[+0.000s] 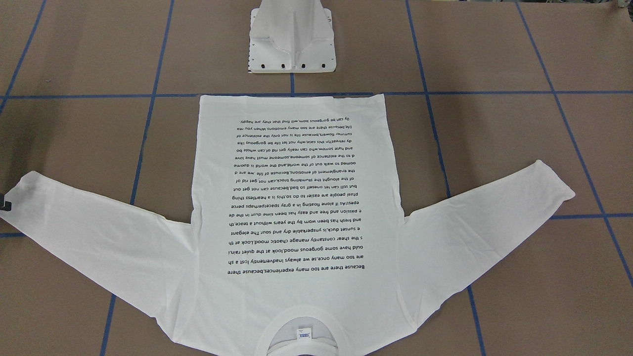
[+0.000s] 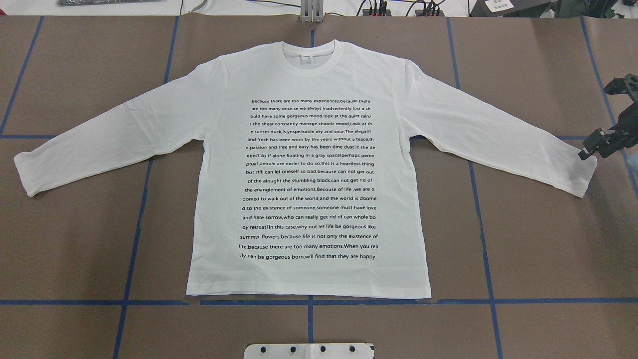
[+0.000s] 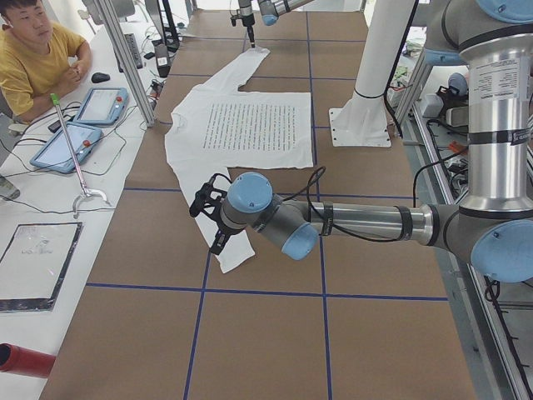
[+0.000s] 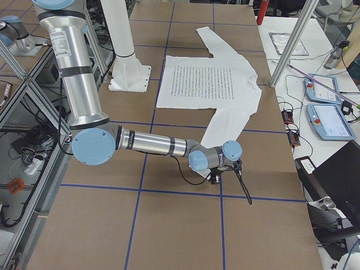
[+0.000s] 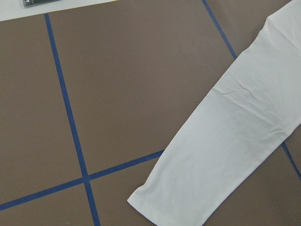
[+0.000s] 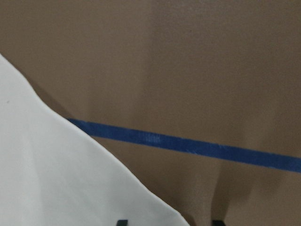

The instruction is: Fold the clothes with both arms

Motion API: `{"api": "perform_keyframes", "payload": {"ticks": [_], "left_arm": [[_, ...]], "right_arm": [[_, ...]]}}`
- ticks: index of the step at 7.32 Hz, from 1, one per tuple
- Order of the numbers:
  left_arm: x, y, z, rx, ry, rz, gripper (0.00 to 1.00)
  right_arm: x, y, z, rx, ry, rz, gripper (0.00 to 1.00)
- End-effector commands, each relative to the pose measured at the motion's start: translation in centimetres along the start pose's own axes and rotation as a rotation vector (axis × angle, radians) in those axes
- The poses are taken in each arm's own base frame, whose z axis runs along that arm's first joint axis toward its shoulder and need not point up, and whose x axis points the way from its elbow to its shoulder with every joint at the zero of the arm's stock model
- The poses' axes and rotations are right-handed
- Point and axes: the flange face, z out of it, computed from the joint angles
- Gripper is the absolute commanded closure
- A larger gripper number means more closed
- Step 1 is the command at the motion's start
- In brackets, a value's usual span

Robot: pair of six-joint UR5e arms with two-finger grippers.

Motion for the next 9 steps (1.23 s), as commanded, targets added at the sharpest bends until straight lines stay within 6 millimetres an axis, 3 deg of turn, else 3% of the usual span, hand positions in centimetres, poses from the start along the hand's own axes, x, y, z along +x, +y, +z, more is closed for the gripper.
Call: {"api": "perform_keyframes", "payload": {"ticks": [1,3,4,7,8,9], "left_arm": [[0.1,0.0,-0.1,0.002,0.001,-0.001,0.00],[0.1,-0.1,-0.2,0.004,0.003,0.001,0.00],[0.2,-0.1,-0.3,0.004,0.005,0.001,0.00],[0.3,-0.1,-0.6,0.010,0.008,0.005,0.00],[0.3,0.1,-0.6,0.015,0.009,0.011,0.00],[0.3,0.4,-0.6,0.016,0.011,0.011,0.00]], "right_arm": [[0.4,0.4,0.3,-0.006,0.000,0.005,0.38],[0.7,0.7,0.4,-0.010,0.003,0.013,0.60],[0.9,0.8,0.5,-0.012,0.003,0.017,1.00],[0.4,0.1,0.4,-0.009,-0.001,0.013,1.00],[-0.5,-0.4,-1.1,0.014,-0.028,0.002,1.00],[-0.8,0.3,-3.8,0.045,-0.099,0.017,1.00]]}}
